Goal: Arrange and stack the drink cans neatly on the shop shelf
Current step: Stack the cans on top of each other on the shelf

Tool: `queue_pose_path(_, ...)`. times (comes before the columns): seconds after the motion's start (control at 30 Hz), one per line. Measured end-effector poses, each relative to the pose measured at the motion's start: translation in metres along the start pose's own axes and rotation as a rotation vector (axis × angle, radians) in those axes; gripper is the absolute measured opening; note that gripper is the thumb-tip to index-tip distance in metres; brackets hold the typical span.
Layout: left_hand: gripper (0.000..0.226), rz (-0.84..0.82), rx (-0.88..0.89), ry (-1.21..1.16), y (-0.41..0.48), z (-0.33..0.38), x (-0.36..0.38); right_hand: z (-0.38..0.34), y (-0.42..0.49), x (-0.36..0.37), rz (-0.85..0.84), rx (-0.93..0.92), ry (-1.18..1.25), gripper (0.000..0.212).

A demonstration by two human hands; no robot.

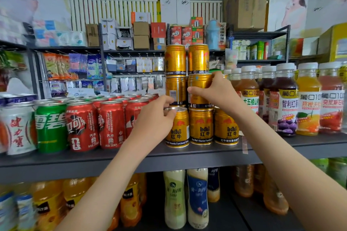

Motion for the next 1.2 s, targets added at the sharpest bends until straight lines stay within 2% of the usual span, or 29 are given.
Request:
queue_pose_path(0.2,0.032,0.021,0.040,0.093,0.011,0.010,-0.007,0.004,0.002,-0.002,-0.055,-0.012,-0.021,0.060)
queue_pose_path(0.27,0.033,0.035,0.062,0.128,0.024,0.015,-0.016,0.005,0.002,-0.010,-0.057,-0.032,-0.035,0.064)
queue_pose_path(0.37,0.032,0.088,0.051,0.099,0.052,0.023,-0.033,0.005,0.013,-0.033,0.087,-0.089,-0.049,0.076)
queue_pose_path(0.43,0.035,0.098,0.012,0.047,0.072,0.028,-0.039,0.004,0.028,-0.047,0.129,-0.088,0.006,0.072)
queue_pose_path(0.6,0.056,0.064,-0.160,-0.135,0.114,0.027,-0.033,0.007,0.070,-0.046,-0.043,-0.031,0.134,0.071)
queue_pose_path(0.77,0.074,-0.046,-0.295,-0.317,0.145,0.018,-0.019,0.011,0.096,-0.027,-0.174,0.025,0.257,0.077)
queue_pose_path(0.87,0.074,-0.106,-0.321,-0.445,0.160,0.013,-0.015,0.011,0.107,-0.021,-0.233,0.048,0.351,0.082)
queue_pose_path(0.97,0.086,-0.124,-0.318,-0.486,0.171,0.008,-0.012,0.011,0.116,-0.016,-0.260,0.031,0.347,0.085)
queue_pose_path(1.03,0.090,-0.129,-0.302,-0.504,0.176,0.005,-0.009,0.011,0.120,-0.013,-0.276,0.005,0.334,0.073)
queue_pose_path(1.07,0.089,-0.130,-0.291,-0.510,0.177,0.004,-0.008,0.010,0.121,-0.012,-0.275,-0.013,0.325,0.059)
queue_pose_path(1.13,0.076,-0.142,-0.263,-0.515,0.180,0.001,-0.005,0.009,0.121,-0.012,-0.247,-0.048,0.313,0.031)
queue_pose_path(1.2,0.056,-0.122,-0.229,-0.498,0.180,0.000,-0.005,0.007,0.120,-0.013,-0.185,-0.082,0.314,0.022)
Point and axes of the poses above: each hand's wrist, its own y-axis towards the middle knuckle, its own x-axis out of the palm, z = x × y, the point moved 3 cm from there along y, towards the middle knuckle, and after that the axes turned 14 degrees about -y, right-handed, at the moved point
